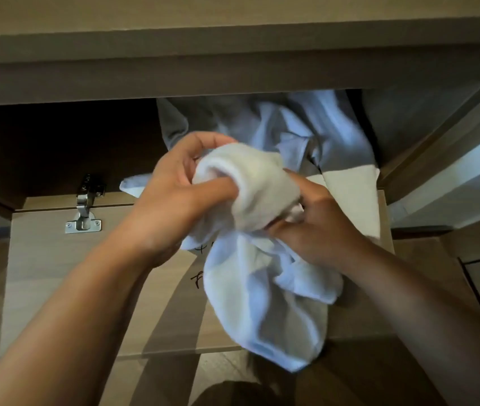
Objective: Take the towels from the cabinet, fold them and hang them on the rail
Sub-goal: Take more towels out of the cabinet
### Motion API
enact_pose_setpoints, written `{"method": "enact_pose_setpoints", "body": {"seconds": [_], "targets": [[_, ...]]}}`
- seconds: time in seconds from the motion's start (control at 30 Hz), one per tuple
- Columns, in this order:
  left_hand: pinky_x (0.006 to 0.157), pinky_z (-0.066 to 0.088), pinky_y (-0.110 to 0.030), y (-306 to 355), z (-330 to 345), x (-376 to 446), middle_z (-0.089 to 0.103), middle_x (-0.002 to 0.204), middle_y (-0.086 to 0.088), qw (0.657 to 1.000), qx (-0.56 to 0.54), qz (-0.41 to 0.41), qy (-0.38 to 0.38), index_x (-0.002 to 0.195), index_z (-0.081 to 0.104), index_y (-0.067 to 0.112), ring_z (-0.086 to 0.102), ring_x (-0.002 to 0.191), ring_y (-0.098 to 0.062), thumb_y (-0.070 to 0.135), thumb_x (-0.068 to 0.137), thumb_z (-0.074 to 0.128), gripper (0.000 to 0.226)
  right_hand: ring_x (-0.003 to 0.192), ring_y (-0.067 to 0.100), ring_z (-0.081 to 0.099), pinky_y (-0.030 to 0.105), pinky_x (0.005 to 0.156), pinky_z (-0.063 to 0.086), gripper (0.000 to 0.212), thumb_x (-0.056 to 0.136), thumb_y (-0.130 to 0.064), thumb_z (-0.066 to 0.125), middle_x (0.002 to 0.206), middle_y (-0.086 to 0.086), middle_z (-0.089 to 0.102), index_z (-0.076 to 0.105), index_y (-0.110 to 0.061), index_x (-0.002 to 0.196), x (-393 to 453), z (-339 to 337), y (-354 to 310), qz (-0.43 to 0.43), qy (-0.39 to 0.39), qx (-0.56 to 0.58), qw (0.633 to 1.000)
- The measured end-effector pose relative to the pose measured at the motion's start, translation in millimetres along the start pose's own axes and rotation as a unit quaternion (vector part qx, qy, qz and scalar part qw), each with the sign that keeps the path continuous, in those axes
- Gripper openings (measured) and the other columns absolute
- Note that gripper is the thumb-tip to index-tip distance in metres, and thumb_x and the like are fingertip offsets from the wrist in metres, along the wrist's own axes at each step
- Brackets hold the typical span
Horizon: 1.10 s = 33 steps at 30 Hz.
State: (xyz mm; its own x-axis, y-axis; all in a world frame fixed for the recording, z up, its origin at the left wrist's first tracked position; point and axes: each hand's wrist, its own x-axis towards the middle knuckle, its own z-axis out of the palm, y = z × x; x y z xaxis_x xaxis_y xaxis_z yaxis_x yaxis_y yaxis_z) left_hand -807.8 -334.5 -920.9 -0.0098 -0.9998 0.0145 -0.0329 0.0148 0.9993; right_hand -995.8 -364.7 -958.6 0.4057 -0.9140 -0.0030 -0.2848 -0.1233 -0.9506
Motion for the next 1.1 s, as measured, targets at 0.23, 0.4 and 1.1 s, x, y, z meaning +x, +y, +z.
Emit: {"method": "enact_pose_setpoints", "body": {"seconds": [0.23,0.4,1.1], "targets": [[0.090,0.047,-0.013,-25,11,-7,0.065,0.124,0.020,0.992,0.022,-0.018,-0.124,0.132,0.046,0.026,0.058,0.120,0.000,0.057,0.065,0.078,0.080,0.086,0.015,0.072,0.032,0.079,0.056,0.025,0.079,-0.006,0.067,0.085,-0.002,0.076,0.078,-0.029,0.080,-6,-12,-12,0.107,0.072,0.263,0.956],[0.088,0.051,-0.016,-52,34,-15,0.069,0.118,0.019,0.988,-0.012,-0.092,-0.121,0.124,0.055,0.034,0.062,0.115,-0.002,0.052,0.054,0.087,0.079,0.090,0.016,0.071,0.041,0.085,0.058,0.020,0.088,-0.018,0.066,0.094,-0.002,0.075,0.068,-0.029,0.105,-2,2,-3,0.143,0.159,0.142,0.967],[0.070,0.053,-0.034,-79,-31,-18,0.072,0.094,0.003,0.917,0.021,-0.277,0.284,0.098,0.066,0.025,0.069,0.086,-0.020,0.026,0.069,0.085,0.034,0.104,0.030,0.056,0.033,0.082,0.036,0.016,0.096,-0.010,0.055,0.111,0.010,0.063,0.064,-0.008,0.110,43,4,64,0.027,0.089,-0.349,0.932]]}}
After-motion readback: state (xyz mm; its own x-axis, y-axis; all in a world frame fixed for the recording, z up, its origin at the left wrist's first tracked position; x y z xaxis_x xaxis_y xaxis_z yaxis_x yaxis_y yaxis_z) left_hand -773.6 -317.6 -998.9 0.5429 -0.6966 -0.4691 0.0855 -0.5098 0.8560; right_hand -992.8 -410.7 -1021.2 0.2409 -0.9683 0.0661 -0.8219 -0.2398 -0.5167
